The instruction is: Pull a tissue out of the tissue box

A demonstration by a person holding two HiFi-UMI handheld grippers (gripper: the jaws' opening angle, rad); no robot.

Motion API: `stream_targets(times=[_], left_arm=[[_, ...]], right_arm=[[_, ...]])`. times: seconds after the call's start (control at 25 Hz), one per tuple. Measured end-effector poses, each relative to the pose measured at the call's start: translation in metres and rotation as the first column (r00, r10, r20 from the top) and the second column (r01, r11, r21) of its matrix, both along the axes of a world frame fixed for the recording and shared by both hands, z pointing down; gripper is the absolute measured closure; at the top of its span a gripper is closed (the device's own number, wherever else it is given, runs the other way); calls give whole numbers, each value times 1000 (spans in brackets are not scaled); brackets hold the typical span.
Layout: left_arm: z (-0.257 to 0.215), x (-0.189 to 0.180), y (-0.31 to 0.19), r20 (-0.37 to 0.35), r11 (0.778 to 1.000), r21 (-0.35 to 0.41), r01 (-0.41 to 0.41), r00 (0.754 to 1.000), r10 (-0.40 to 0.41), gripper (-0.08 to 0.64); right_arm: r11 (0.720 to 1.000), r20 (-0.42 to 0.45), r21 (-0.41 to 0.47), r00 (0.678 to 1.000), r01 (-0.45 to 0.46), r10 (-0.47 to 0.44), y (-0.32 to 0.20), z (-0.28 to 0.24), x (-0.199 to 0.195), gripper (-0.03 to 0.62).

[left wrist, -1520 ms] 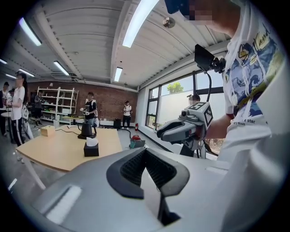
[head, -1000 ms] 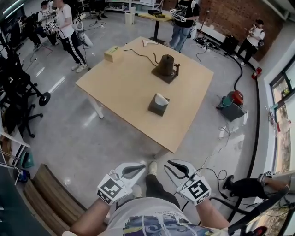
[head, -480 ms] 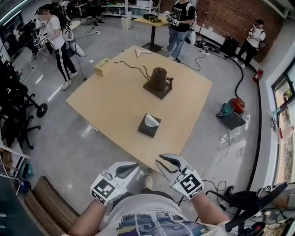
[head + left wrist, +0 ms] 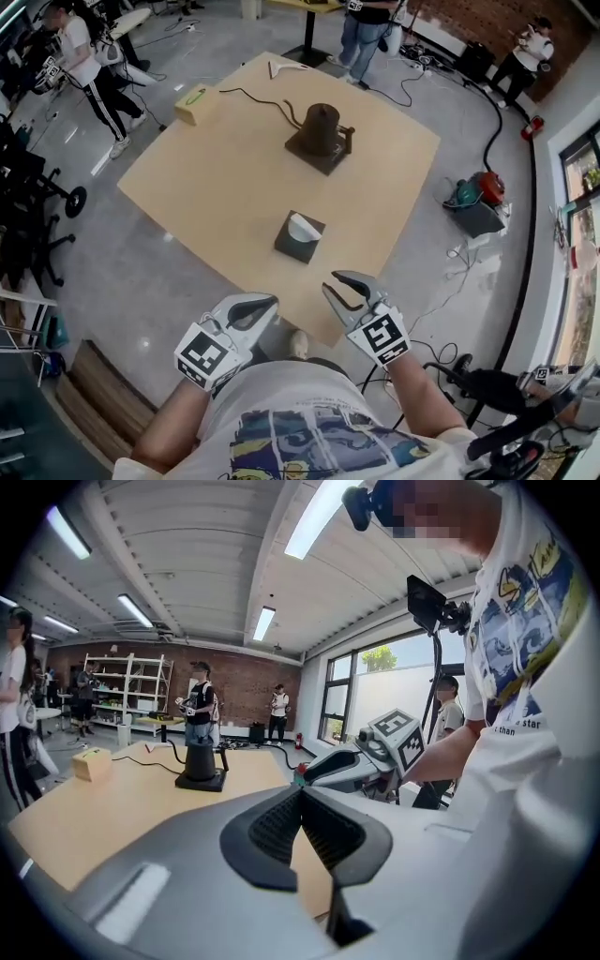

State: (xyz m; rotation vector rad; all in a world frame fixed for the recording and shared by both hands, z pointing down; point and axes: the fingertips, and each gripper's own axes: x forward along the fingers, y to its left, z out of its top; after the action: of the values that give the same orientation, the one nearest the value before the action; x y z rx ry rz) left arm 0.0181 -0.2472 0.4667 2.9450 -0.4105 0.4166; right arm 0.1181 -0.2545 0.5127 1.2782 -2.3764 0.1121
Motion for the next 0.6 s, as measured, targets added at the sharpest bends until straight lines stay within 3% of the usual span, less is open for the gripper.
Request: stream_targets(times=[0.32, 0.6], left_arm=[[-10, -3, -46, 13, 997, 42, -58, 998, 57, 549], [-6, -23, -78, 13, 998, 32, -59, 998, 59, 549]], right_arm=[[999, -111, -19, 993, -33, 31, -66, 33, 7, 492], [991, -219, -107, 974, -78, 53, -114, 87, 13, 462]])
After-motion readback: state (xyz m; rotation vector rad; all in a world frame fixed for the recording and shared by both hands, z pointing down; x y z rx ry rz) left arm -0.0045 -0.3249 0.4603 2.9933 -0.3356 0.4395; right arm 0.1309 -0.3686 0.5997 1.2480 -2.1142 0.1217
